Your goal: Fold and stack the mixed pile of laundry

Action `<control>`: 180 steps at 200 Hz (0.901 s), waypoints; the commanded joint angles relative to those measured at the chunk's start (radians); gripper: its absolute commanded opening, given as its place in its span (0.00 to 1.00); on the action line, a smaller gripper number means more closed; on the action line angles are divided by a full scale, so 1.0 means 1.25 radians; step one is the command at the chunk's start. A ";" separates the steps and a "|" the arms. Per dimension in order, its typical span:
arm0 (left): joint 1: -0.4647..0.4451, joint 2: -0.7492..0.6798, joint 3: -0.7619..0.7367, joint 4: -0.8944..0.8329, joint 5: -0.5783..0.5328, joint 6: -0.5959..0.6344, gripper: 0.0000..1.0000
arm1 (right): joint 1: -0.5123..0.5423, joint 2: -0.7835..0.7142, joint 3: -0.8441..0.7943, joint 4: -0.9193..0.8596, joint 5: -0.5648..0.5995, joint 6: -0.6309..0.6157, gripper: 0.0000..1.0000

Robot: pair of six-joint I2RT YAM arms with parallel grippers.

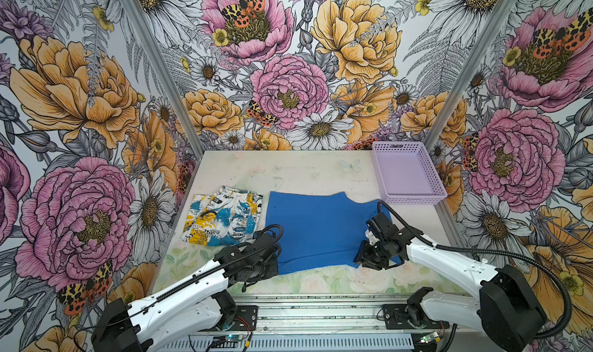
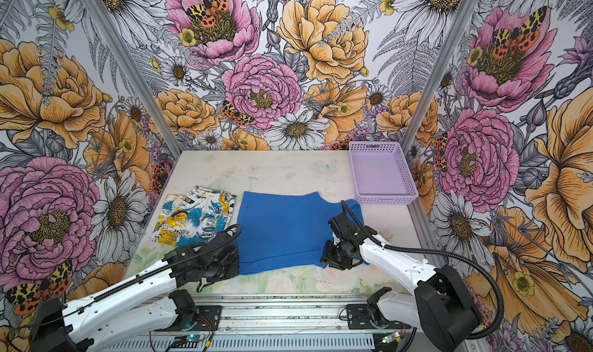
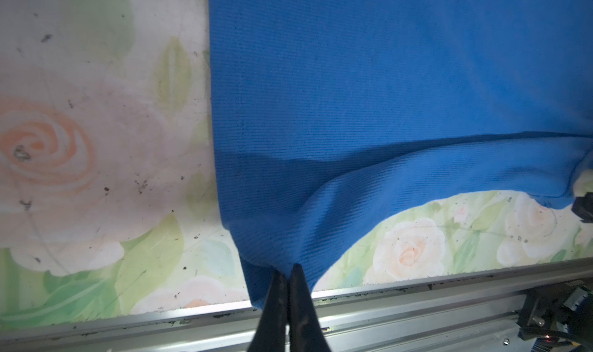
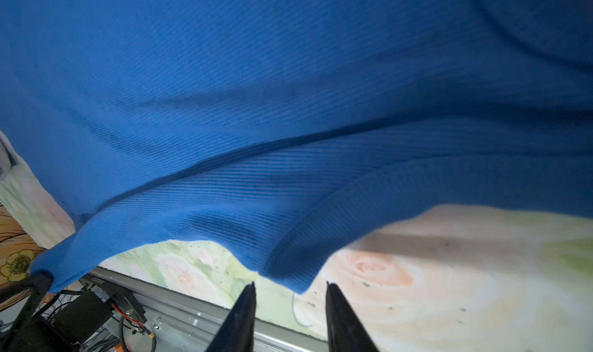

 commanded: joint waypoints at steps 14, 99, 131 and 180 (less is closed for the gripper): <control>0.003 -0.022 -0.010 0.017 0.010 -0.014 0.03 | 0.031 0.031 -0.009 0.086 0.023 0.041 0.38; -0.004 -0.019 -0.006 0.015 0.007 -0.017 0.04 | 0.037 0.013 -0.022 0.088 0.027 0.054 0.09; -0.011 -0.021 -0.013 0.018 -0.001 -0.025 0.10 | 0.036 0.007 -0.017 0.079 0.019 0.059 0.00; -0.020 -0.021 -0.019 0.018 -0.006 -0.028 0.22 | 0.034 0.001 -0.002 0.065 0.016 0.063 0.00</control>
